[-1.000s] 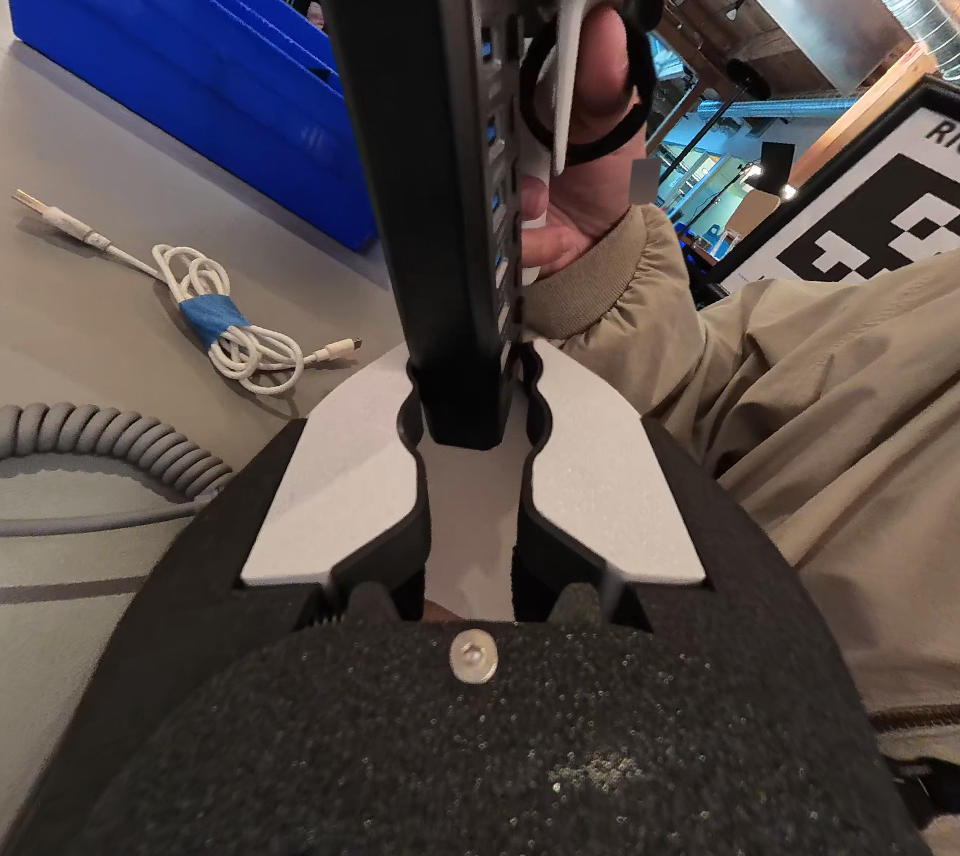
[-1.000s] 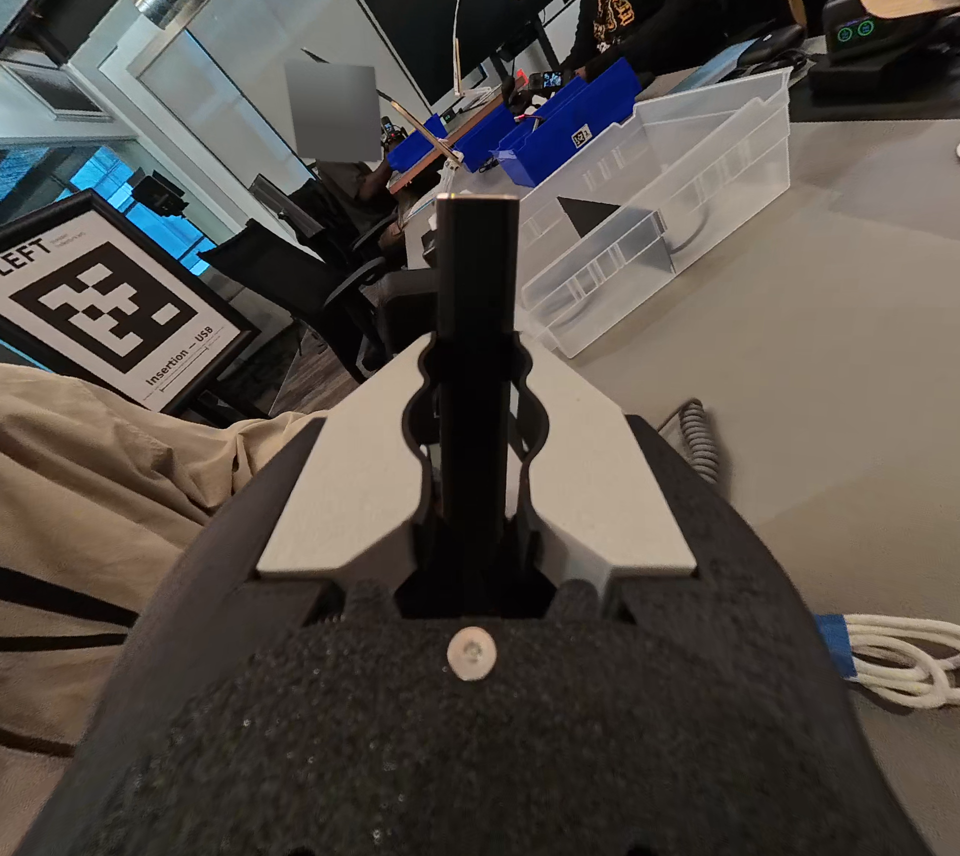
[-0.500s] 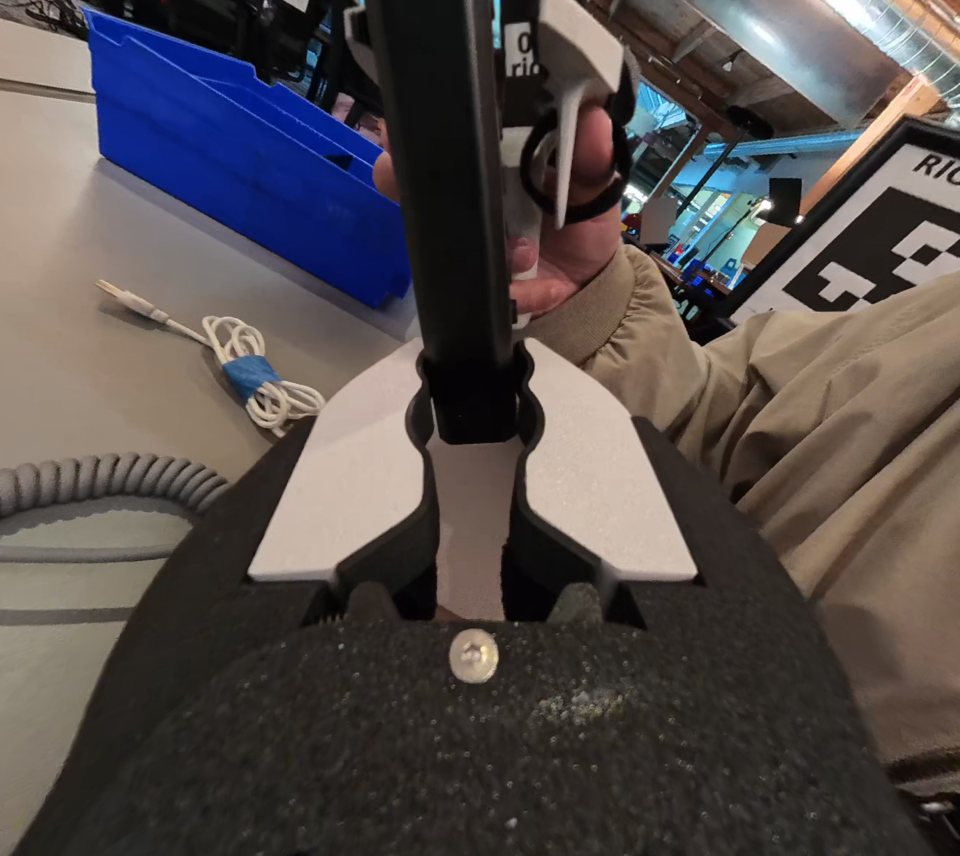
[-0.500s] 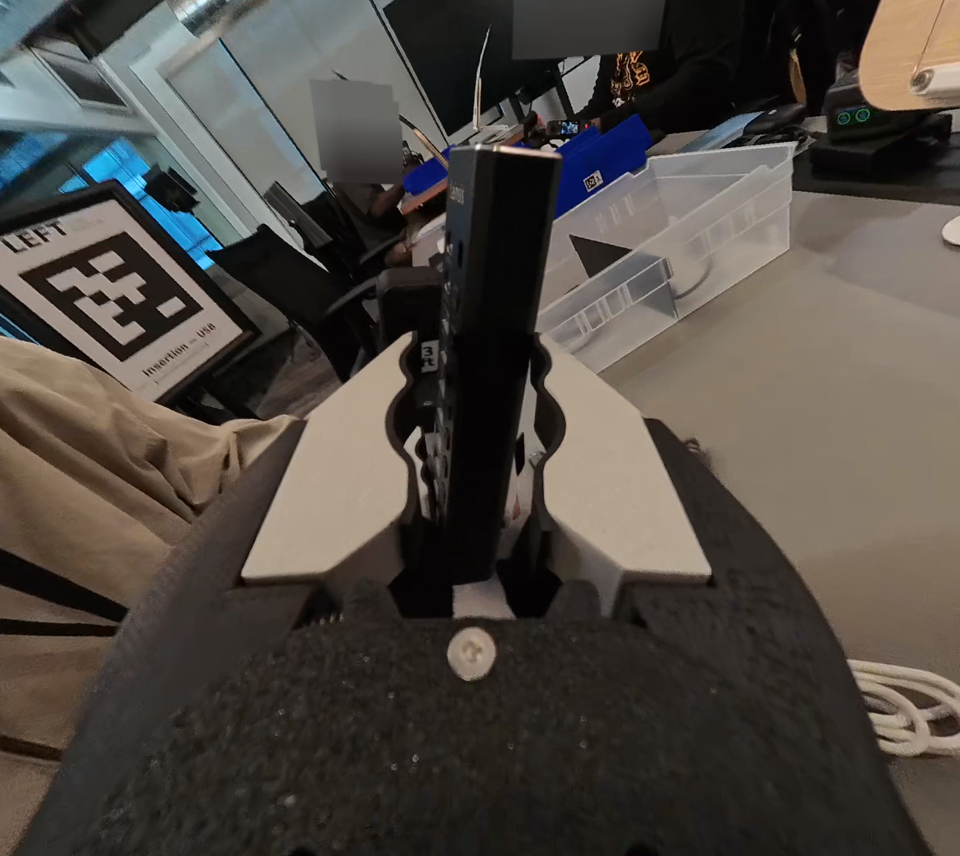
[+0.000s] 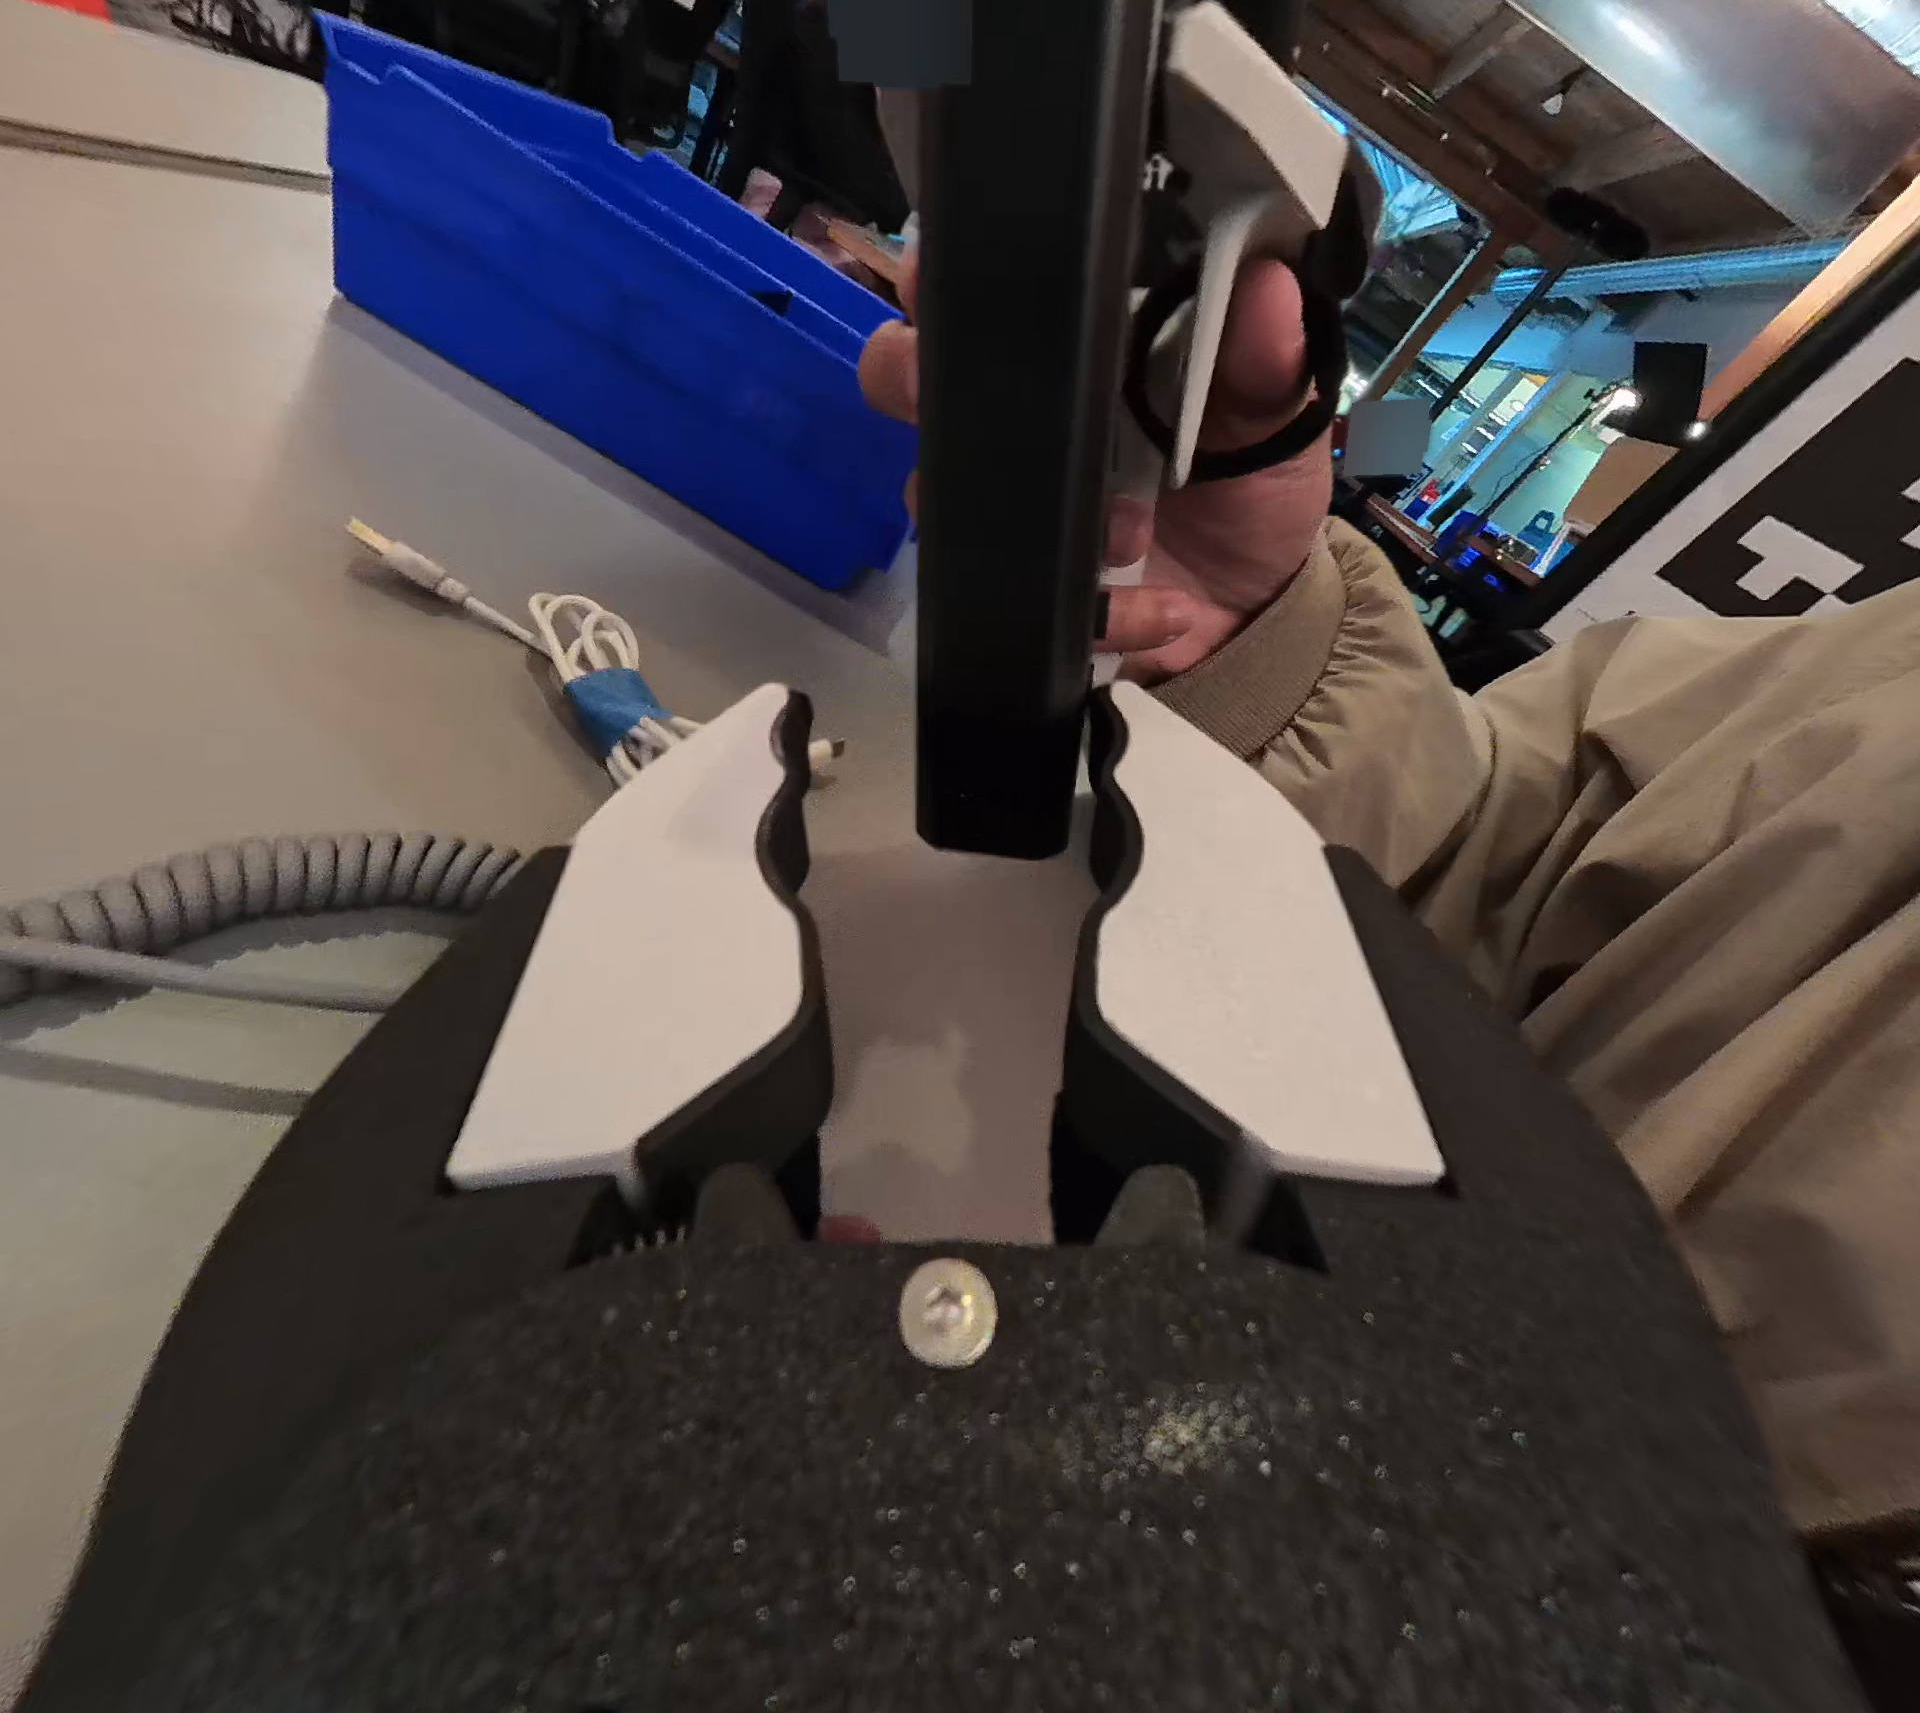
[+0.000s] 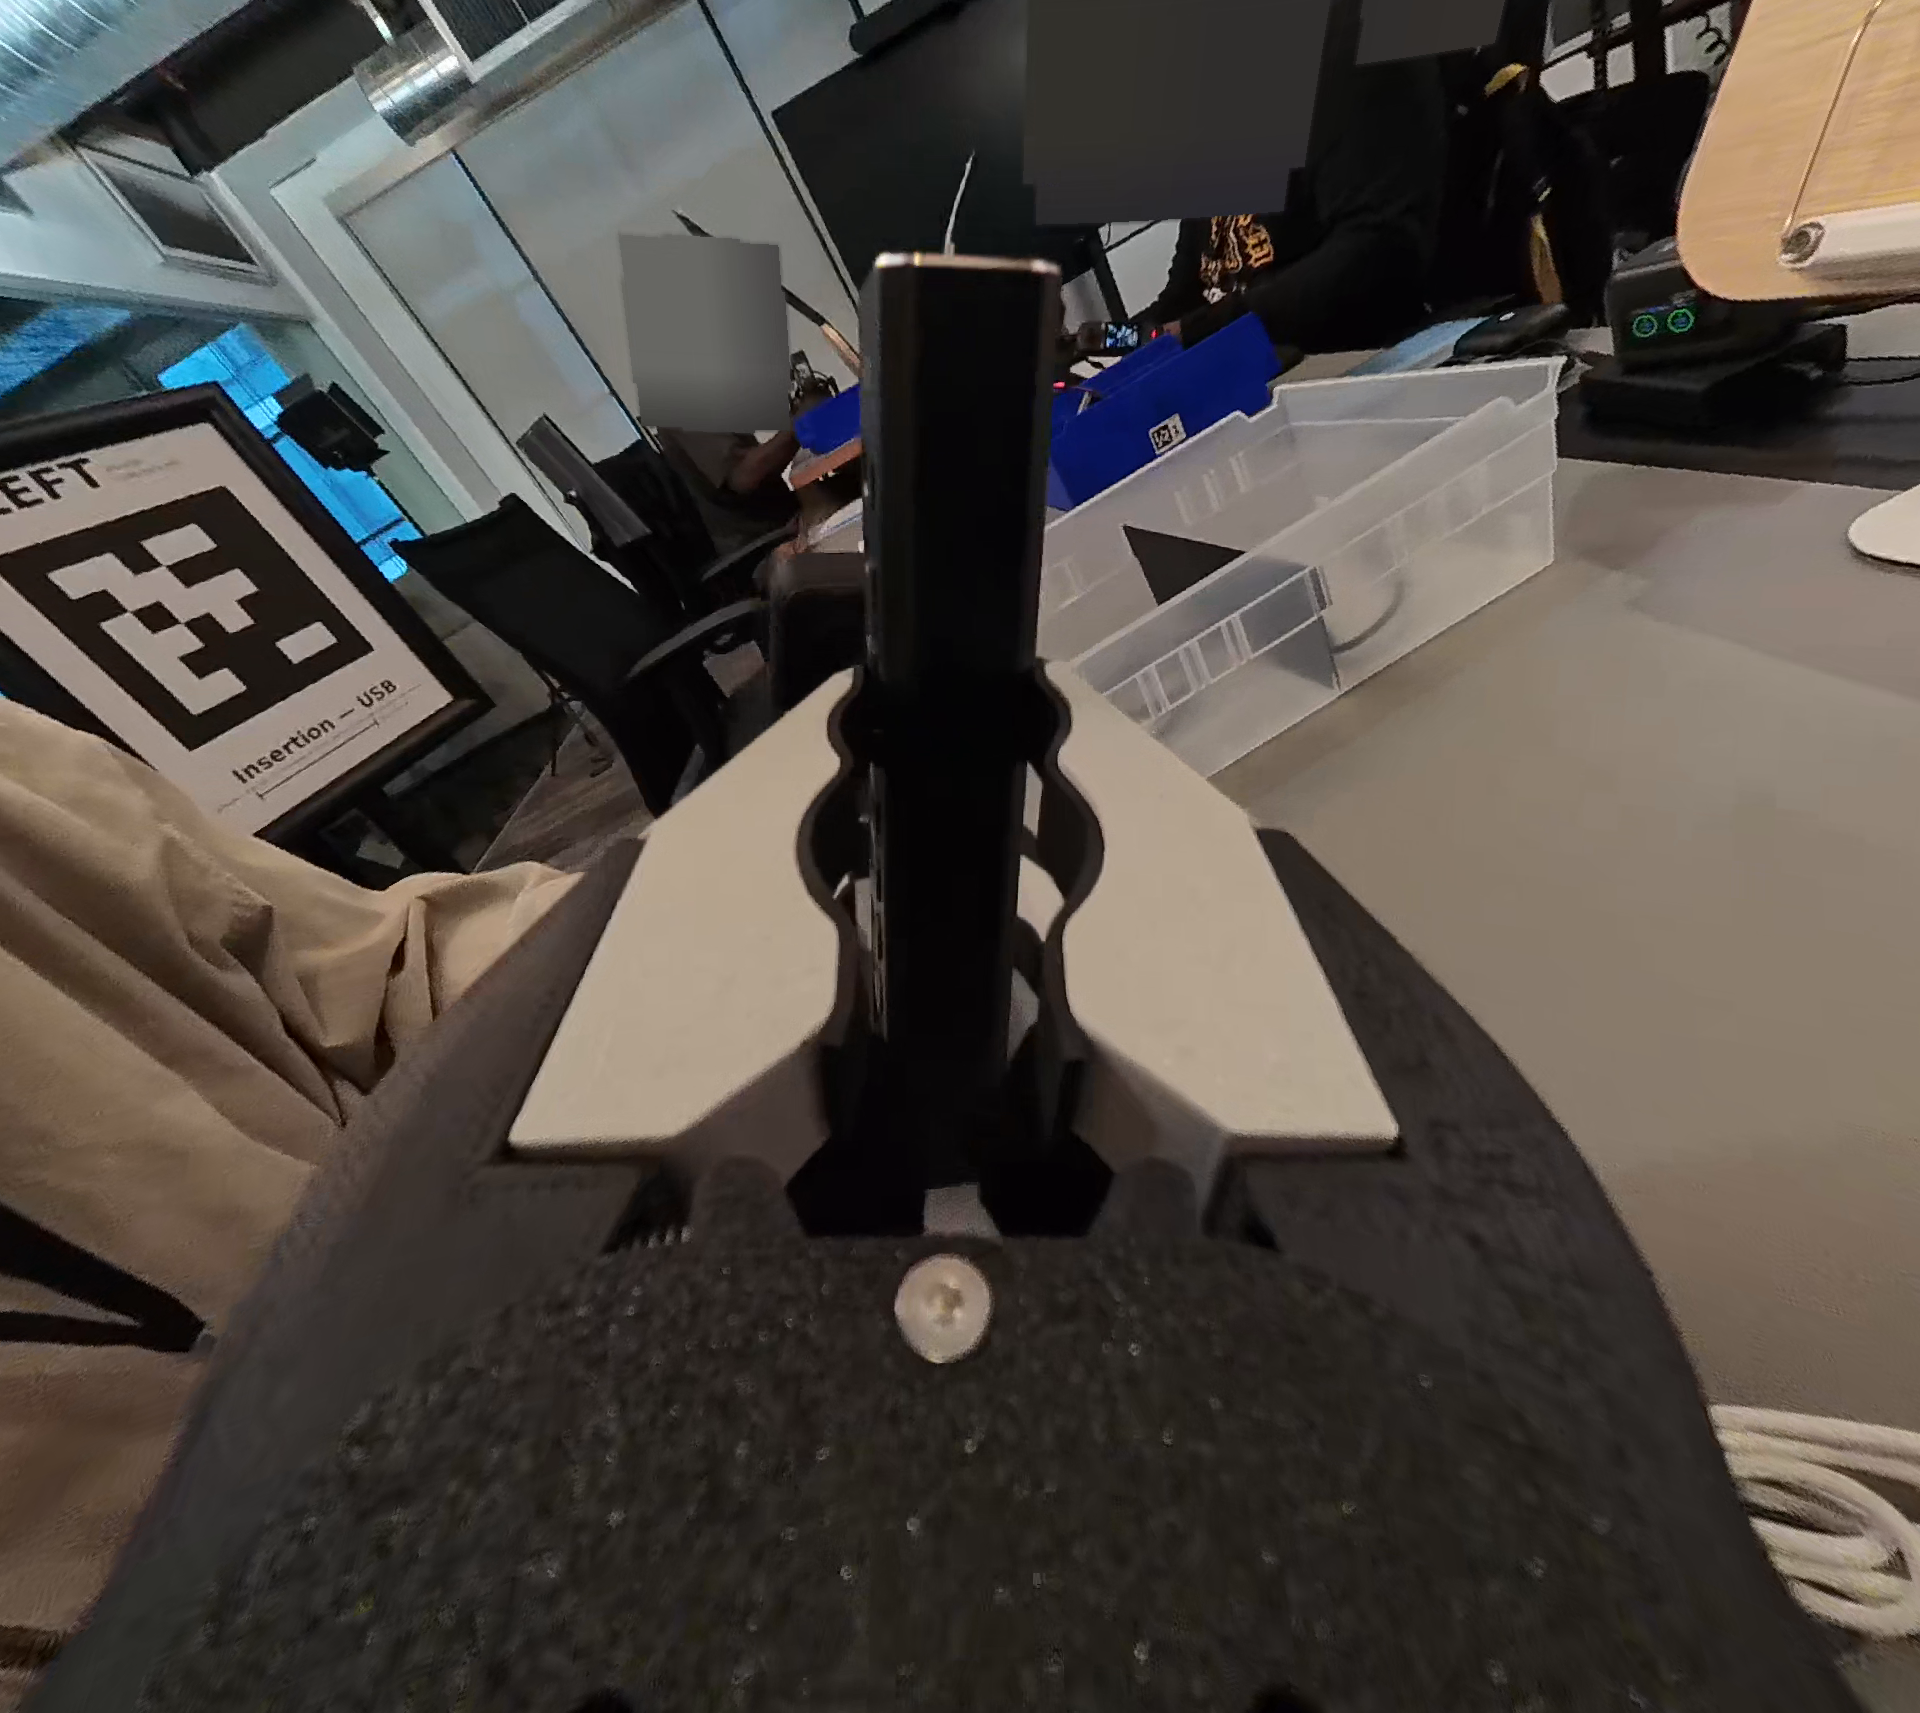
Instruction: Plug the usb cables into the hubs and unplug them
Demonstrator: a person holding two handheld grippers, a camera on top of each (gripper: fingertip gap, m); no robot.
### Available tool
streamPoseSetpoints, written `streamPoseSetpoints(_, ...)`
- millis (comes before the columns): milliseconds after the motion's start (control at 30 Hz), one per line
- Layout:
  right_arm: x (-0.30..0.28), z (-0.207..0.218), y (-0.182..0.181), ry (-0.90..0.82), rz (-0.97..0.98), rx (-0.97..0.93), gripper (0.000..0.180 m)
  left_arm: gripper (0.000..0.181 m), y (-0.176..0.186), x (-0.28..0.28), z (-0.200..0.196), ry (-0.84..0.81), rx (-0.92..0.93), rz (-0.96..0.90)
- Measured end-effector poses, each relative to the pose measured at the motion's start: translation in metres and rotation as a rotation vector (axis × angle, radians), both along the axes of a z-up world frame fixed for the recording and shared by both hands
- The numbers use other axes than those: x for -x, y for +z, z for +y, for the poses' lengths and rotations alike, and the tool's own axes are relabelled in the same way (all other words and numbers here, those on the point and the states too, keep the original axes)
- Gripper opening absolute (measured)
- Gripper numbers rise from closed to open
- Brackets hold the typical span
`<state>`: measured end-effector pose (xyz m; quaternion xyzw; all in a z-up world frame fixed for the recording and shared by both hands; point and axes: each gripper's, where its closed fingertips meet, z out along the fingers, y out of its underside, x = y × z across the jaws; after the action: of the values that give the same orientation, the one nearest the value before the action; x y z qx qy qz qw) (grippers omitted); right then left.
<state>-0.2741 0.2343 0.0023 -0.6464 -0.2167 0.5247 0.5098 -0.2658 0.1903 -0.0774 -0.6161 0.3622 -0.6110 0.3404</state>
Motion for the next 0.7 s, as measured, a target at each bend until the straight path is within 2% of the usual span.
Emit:
streamPoseSetpoints(167, 0.003, 0.003, -0.006, -0.014, -0.014, 0.016, 0.028, 0.031, 0.003, -0.001, -0.006, -0.026, -0.009, -0.028)
streamPoseSetpoints(300, 0.003, 0.006, -0.010, -0.025, 0.033, 0.038, 0.027, 0.033, 0.000, -0.004, -0.006, -0.012, -0.003, -0.002)
streamPoseSetpoints(400, 0.006, 0.005, -0.012, -0.022, 0.049, 0.039, 0.026, 0.040, -0.012, -0.009, -0.017, -0.075, 0.031, 0.068)
streamPoseSetpoints(500, 0.009, 0.003, -0.005, -0.011, 0.093, 0.019, 0.026, 0.055, -0.014, -0.017, -0.026, -0.102, 0.070, 0.060)
streamPoseSetpoints(600, 0.016, -0.001, -0.008, -0.002, 0.083, 0.002, 0.026, 0.055, -0.001, -0.021, -0.024, -0.071, 0.092, -0.016)
streamPoseSetpoints(700, 0.017, -0.003, -0.007, 0.015, 0.126, 0.015, 0.026, 0.037, 0.001, -0.019, -0.021, -0.052, 0.076, -0.049)
